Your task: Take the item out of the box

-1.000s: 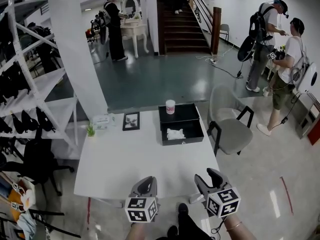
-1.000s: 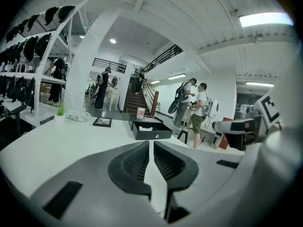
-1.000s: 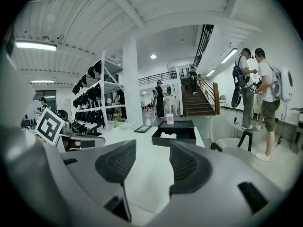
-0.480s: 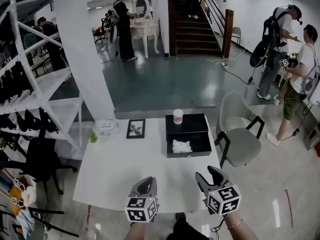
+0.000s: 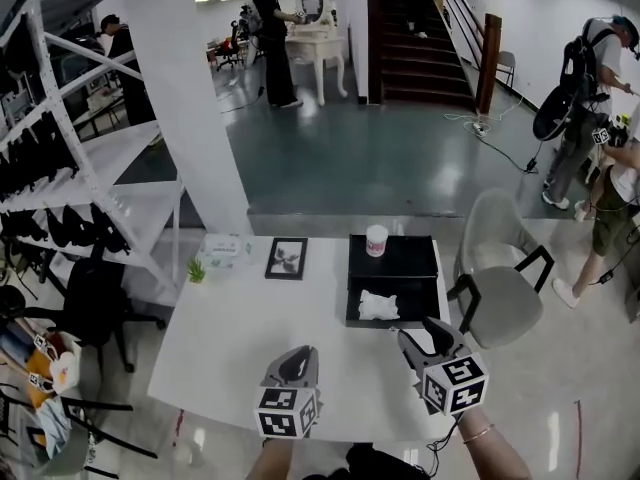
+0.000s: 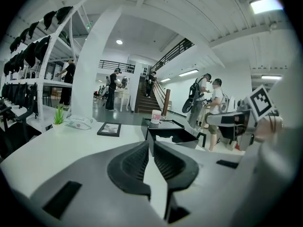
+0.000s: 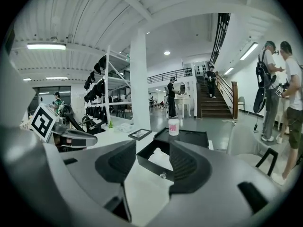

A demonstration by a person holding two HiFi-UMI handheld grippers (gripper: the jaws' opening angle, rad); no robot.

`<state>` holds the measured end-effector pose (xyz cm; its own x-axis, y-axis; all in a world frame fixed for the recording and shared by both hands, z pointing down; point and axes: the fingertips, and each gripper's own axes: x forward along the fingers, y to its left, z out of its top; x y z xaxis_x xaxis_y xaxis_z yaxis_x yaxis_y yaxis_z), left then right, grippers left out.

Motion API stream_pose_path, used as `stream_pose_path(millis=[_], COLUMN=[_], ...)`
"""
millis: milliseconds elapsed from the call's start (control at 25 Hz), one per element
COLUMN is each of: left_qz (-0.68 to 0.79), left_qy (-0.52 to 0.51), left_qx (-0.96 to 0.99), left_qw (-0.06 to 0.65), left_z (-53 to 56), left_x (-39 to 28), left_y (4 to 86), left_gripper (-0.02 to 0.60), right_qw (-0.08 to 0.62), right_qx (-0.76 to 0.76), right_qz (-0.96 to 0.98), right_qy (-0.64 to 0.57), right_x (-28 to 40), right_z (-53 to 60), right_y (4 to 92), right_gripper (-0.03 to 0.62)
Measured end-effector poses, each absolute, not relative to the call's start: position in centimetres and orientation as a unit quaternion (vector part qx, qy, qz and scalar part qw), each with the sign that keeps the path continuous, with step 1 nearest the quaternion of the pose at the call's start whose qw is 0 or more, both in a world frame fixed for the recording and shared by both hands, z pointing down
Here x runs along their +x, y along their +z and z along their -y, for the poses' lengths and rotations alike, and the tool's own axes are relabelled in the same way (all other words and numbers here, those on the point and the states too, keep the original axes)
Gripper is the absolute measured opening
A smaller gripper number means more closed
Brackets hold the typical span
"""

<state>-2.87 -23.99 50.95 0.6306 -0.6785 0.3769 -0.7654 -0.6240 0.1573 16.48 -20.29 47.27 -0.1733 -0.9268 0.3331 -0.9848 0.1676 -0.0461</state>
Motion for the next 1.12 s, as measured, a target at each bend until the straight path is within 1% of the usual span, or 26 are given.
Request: stream_pose_path(millis=[360, 600, 1120], left_qz=[0.424, 0.441, 0.477], left_qy=[0.148, 0.151, 0.158], left_qx=[0.878, 0.867, 0.843], left_qw=[0.169, 0.177, 0.191], left_z=[26.0, 27.0, 28.4], left_x=[-2.1, -2.6, -4.0], left_y=[52.0, 52.3, 52.9], left_gripper=[0.028, 0.029, 0.029], right_qw=[0.141, 0.178, 0.294], right_qx=[0.592, 0.553, 0.457], right_qz=[0.783, 0.804, 0.833], right_qy=[0.13, 0.128, 0.104], right_x=[16.9, 16.7, 15.7], right_z=[25.4, 28.4, 32.5], right_y=[48.8, 50.4, 54.6], right_gripper=[0.218, 0.221, 0.235])
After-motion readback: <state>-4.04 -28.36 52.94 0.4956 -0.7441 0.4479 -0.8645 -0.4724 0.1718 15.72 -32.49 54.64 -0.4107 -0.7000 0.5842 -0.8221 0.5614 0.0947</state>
